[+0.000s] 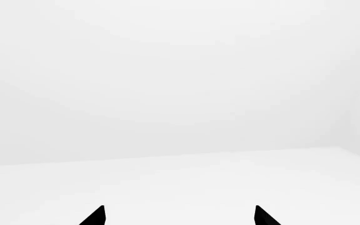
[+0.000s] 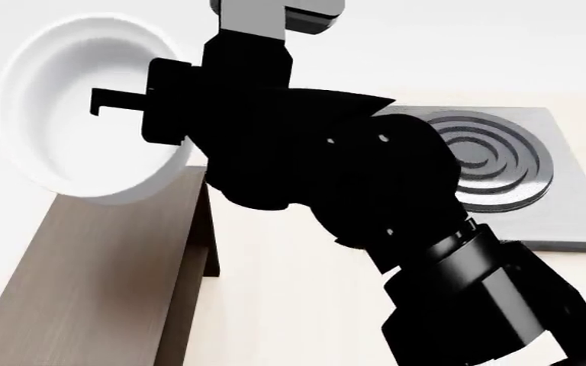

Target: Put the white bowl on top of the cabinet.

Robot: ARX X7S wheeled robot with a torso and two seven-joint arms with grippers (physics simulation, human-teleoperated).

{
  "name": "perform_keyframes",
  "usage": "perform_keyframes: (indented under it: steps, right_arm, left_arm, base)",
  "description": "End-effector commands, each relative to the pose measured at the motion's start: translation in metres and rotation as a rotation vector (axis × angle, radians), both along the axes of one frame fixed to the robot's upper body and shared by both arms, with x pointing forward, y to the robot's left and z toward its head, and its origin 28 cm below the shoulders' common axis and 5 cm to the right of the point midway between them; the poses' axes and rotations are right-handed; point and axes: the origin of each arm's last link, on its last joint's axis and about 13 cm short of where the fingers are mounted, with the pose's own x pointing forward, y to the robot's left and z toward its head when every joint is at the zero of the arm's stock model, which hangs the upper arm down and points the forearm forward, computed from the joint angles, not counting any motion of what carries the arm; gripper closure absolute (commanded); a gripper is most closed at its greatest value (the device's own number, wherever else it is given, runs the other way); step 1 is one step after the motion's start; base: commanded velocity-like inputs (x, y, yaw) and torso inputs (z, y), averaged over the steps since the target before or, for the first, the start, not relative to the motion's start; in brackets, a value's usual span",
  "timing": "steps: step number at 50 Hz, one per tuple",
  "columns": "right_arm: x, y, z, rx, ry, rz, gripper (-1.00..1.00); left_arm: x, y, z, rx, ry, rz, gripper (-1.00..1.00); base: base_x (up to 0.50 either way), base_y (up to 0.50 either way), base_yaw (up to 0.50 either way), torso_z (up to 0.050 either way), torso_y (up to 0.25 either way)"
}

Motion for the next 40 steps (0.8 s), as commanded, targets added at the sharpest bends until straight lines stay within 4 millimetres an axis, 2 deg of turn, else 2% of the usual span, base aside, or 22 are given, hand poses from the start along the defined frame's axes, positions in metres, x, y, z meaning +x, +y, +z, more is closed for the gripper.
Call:
perform_keyframes:
  steps: [1, 18, 40]
  right_arm:
    - [-0.006, 0.007, 0.006, 0.039, -0.003, 0.023, 1.0]
    - [-0.024, 0.015, -0.001, 0.051, 0.025, 0.071, 1.0]
    - [-0.034, 0.019, -0.008, 0.058, 0.044, 0.09, 1.0]
  left_arm:
    - [0.0, 0.0, 0.0, 0.0, 0.001, 0.0, -1.0]
    - [0.0, 0.0, 0.0, 0.001, 0.001, 0.0, -1.0]
    - [0.0, 0.0, 0.0, 0.001, 0.0, 0.0, -1.0]
  base:
    - [0.0, 0.0, 0.0, 0.0, 0.0]
    - [0.0, 0.0, 0.0, 0.001, 0.001]
    - [0.0, 0.0, 0.0, 0.0, 0.001]
